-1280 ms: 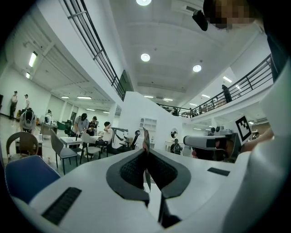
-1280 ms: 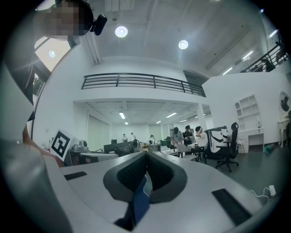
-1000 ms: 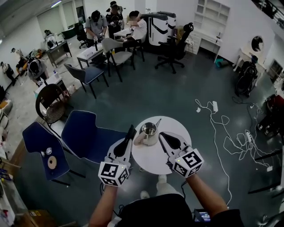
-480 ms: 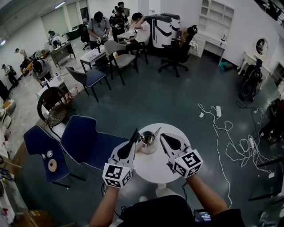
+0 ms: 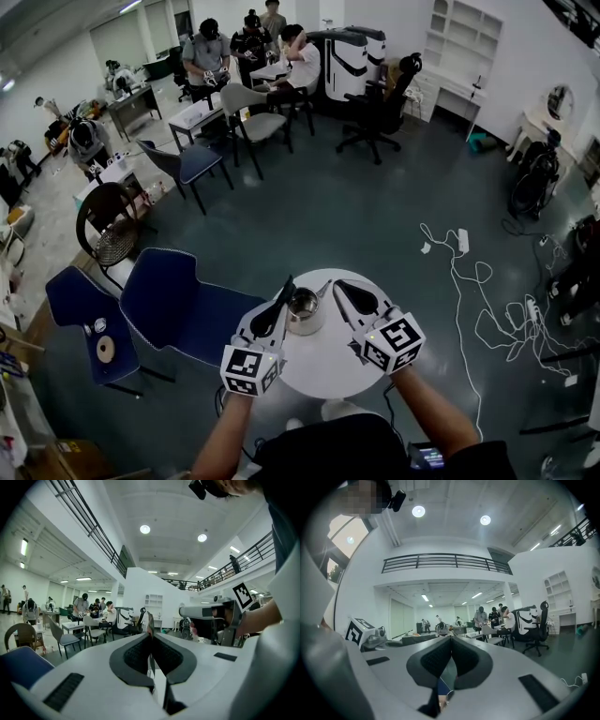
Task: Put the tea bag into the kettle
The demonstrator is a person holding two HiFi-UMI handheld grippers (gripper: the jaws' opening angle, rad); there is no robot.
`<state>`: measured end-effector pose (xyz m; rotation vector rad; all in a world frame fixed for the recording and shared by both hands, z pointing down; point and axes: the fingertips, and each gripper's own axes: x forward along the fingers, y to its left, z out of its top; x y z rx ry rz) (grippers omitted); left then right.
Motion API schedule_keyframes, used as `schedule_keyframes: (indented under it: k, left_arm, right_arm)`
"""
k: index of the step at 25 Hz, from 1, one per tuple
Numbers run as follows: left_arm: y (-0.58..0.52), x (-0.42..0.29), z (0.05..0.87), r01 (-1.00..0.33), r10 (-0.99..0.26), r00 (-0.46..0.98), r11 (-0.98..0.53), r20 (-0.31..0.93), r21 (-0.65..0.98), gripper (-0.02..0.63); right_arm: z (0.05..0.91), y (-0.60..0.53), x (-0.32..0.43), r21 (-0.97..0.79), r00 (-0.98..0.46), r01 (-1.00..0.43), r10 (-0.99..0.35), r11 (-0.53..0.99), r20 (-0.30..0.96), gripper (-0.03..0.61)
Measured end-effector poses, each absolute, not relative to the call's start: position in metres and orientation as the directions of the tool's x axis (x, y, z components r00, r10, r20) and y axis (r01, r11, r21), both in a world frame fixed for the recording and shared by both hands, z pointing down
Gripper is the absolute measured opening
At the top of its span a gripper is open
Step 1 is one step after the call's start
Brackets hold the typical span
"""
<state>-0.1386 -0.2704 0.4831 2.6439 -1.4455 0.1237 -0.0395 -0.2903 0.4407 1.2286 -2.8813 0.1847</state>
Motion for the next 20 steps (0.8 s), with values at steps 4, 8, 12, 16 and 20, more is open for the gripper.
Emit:
schedule_keyframes:
  k: [4, 8, 12, 16, 20]
  left_arm:
    - [-0.29, -0.13, 0.502, -0.85, -0.832, 0.526, -0.521, 0.176, 0.076, 0.018]
    - [-0.307, -0.121, 0.516, -0.859, -0.833, 0.51, -0.505, 0.212, 0.082, 0.018]
    - [-0.323, -0.108, 0.534, -0.86, -0.824, 0.506, -0.503, 0.254, 0.08, 0.018]
    - [-0.339, -0.101, 0.553, -0.856, -0.805, 0.508, -0.511, 0.307, 0.076, 0.018]
    - [-0.352, -0.095, 0.577, -0.856, -0.785, 0.498, -0.513, 0.368, 0.062, 0.018]
  right_arm:
    - [0.448, -0.308, -0.029, -0.111, -0.696, -0.717, -0.716, 0.688, 0.054, 0.018]
    - [0.454, -0.319, -0.02, -0.083, -0.706, -0.709, -0.705, 0.701, 0.07, 0.018]
    - [0.462, -0.332, -0.01, -0.087, -0.71, -0.704, -0.699, 0.705, 0.081, 0.018]
    - [0.469, -0.342, -0.004, -0.101, -0.712, -0.702, -0.696, 0.705, 0.092, 0.018]
    - [0.475, -0.352, 0.005, -0.112, -0.712, -0.702, -0.696, 0.703, 0.098, 0.018]
